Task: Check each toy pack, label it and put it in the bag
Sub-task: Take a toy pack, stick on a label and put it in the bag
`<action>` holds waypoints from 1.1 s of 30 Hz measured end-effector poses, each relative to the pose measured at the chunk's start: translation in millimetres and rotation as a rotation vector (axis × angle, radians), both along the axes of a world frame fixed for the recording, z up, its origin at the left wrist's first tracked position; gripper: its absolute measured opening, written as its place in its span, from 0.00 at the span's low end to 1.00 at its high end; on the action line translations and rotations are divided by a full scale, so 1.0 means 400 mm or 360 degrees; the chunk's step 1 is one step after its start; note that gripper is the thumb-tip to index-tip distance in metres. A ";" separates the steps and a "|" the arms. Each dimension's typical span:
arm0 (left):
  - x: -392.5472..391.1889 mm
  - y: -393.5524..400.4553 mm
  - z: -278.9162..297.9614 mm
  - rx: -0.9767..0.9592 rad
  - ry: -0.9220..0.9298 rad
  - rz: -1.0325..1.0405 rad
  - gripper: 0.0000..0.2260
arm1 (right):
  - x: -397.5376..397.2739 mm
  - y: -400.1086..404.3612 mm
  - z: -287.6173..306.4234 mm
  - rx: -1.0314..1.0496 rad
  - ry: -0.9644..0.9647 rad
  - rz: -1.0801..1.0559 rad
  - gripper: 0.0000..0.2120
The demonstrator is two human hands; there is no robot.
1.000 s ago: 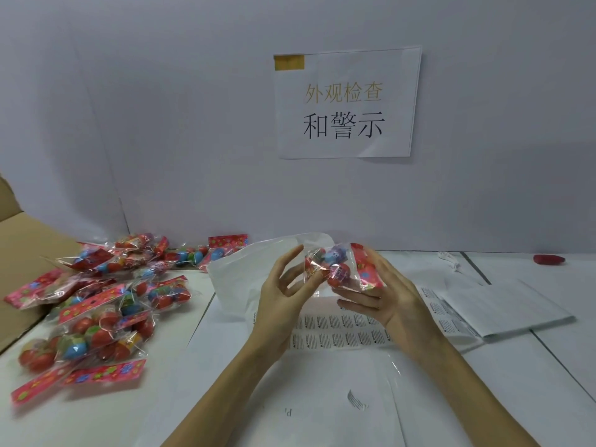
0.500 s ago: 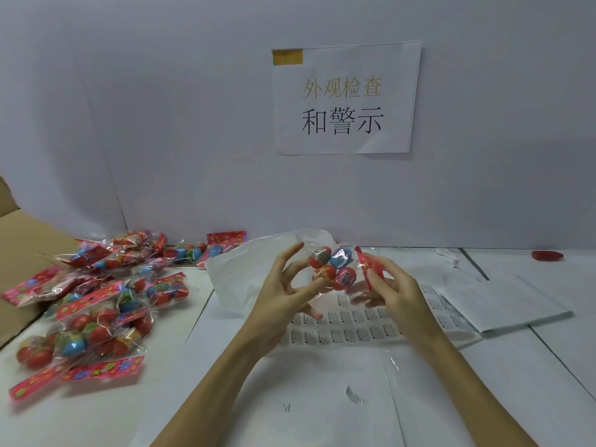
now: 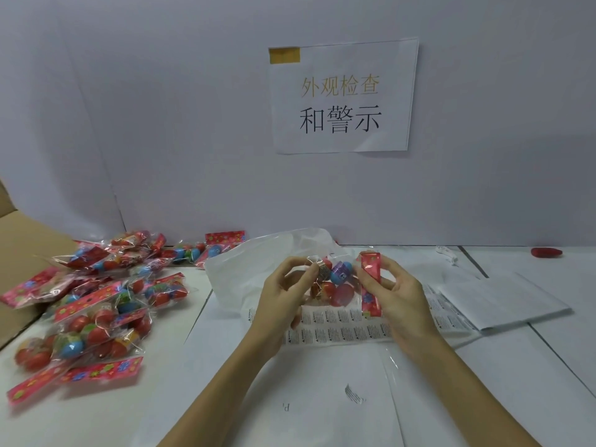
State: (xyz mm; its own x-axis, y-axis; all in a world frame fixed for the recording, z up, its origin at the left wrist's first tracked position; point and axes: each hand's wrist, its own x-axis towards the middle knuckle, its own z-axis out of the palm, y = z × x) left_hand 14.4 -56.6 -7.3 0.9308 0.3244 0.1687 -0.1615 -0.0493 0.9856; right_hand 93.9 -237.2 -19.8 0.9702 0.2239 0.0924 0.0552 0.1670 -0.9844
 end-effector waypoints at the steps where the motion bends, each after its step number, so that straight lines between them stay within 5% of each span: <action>1: 0.000 -0.005 0.000 0.0019 -0.0051 0.0064 0.10 | 0.001 0.000 -0.005 -0.0050 -0.0098 -0.0084 0.19; 4: 0.007 -0.002 -0.007 -0.0009 -0.0218 0.0204 0.11 | 0.004 -0.005 -0.013 -0.0209 -0.0468 -0.0333 0.14; 7: 0.014 -0.001 -0.010 -0.0455 -0.0098 0.0013 0.14 | -0.004 0.002 -0.015 -0.0346 -0.0632 -0.0143 0.05; 10: 0.017 -0.008 -0.019 -0.0784 -0.0007 -0.0257 0.15 | -0.025 0.027 -0.015 -0.0376 -0.0457 0.0170 0.17; 17: 0.018 -0.006 -0.026 -0.0259 0.0005 -0.0128 0.19 | -0.014 0.010 -0.011 -0.0066 -0.0330 0.0261 0.16; 29: 0.029 -0.002 -0.042 -0.0146 0.0036 -0.0212 0.12 | -0.001 0.014 -0.024 -0.0086 -0.0248 0.0157 0.22; 33: 0.027 -0.021 -0.048 0.0366 -0.0161 0.0033 0.21 | -0.007 0.014 -0.012 -0.0141 -0.0252 0.0023 0.19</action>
